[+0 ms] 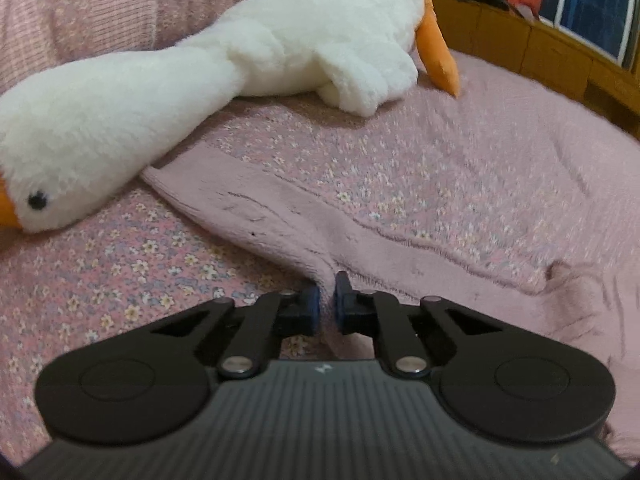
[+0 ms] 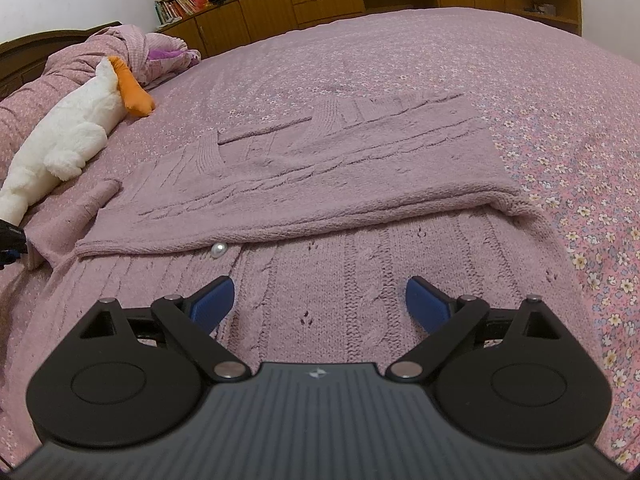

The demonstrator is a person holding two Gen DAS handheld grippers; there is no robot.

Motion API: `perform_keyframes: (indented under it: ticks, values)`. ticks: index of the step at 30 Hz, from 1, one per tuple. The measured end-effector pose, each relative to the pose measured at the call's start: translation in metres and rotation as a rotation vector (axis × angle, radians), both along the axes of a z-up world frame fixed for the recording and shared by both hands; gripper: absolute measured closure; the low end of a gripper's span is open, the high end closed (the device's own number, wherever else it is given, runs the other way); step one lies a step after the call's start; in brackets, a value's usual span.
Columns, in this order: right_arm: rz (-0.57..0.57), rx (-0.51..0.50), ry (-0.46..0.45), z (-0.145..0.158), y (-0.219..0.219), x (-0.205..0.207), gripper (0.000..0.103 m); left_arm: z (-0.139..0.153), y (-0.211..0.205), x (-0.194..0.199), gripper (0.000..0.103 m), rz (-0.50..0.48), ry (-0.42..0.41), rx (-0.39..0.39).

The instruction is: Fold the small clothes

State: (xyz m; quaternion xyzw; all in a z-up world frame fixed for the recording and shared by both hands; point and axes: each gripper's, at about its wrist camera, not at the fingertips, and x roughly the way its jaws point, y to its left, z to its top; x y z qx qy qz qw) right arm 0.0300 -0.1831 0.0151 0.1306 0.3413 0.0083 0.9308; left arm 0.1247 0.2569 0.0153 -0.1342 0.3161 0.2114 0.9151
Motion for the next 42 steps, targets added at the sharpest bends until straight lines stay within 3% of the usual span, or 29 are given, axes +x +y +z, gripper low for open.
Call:
perform_keyframes:
  ticks: [15,25,34,42]
  values:
    - [-0.016,0.050,-0.010,0.009,-0.003,-0.002,0.006,0.086,-0.015,-0.047,0.094,-0.038,-0.275,-0.031]
    - [-0.040,0.071,-0.034,0.012,-0.015,-0.012,0.006,0.140,-0.071,-0.062,0.094,-0.189,-0.424,-0.050]
    - [-0.073,0.087,-0.053,0.019,-0.028,-0.020,0.006,0.140,-0.155,-0.047,0.094,-0.379,-0.408,-0.086]
    - [-0.095,0.098,-0.076,0.022,-0.039,-0.026,0.006,0.086,-0.212,-0.034,0.093,-0.514,-0.257,-0.109]
